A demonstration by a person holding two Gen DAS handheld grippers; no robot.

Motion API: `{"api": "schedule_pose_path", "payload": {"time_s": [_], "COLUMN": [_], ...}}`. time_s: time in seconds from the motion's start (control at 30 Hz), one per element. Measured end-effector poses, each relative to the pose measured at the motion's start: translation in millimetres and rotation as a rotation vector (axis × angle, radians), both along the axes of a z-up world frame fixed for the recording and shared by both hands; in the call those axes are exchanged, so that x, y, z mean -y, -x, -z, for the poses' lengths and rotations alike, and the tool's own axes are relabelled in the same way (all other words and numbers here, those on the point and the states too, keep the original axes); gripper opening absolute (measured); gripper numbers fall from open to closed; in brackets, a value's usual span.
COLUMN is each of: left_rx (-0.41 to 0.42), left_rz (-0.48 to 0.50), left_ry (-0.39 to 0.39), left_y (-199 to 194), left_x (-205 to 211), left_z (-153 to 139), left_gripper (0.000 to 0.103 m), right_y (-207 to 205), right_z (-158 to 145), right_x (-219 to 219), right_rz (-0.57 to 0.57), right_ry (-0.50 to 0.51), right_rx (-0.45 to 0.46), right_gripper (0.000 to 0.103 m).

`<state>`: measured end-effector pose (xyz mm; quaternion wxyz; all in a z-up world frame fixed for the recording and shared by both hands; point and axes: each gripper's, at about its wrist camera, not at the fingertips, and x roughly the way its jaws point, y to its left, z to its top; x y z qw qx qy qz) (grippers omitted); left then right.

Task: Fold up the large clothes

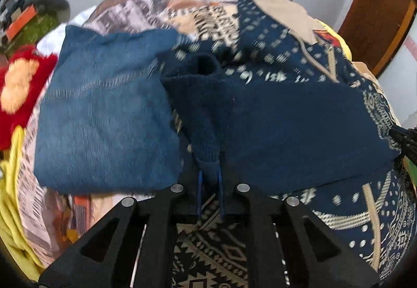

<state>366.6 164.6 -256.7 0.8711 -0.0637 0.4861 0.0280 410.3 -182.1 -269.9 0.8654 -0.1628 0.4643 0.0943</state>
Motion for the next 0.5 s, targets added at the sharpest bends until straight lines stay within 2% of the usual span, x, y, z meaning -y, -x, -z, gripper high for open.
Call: {"api": "schedule_pose_path", "payload": {"time_s": [0.07,0.13,0.17,0.23,0.27,0.3,0.33,0.37,0.4,0.5], "left_rx": [-0.015,-0.024,-0.028,-0.048,-0.048,-0.05,-0.051,-0.048,-0.044,-0.043], "left_rz": [-0.029,-0.044,-0.05,-0.063,-0.063,-0.064,-0.068,-0.078,-0.086,-0.096], "left_ry": [0.0,-0.004,0.003,0.004,-0.004,-0.022,-0.042,-0.065,-0.082,-0.125], "left_y": [3,7,8,11,14,17,20,24,27,40], "left_x": [-7,-14,-16,-21,-22,-22,-22,-23,-24,-29], "left_z": [6,12,14,18,18,17,15,13,10,0], "left_gripper": [0.016,0.025,0.029,0.034,0.041,0.05,0.056,0.067,0.072,0.072], "right_y": [-1,-2,-2,0,1,1,0,-1,-3,-2], "right_z": [-2,0,2,3,2,1,1,1,0,-6], "right_x": [8,16,18,30,36,48,59,67,79,92], "right_rz": [0.02,0.045,0.056,0.105,0.129,0.134,0.14,0.153,0.168,0.18], "right_ry": [0.001,0.016,0.034,0.082,0.098,0.056,-0.016,-0.073,-0.136,-0.201], "right_rx": [0.008,0.012,0.018,0.061,0.093,0.091,0.052,0.023,-0.01,-0.04], "right_gripper": [0.007,0.007,0.011,0.065,0.094,0.096,0.096,0.096,0.096,0.096]}}
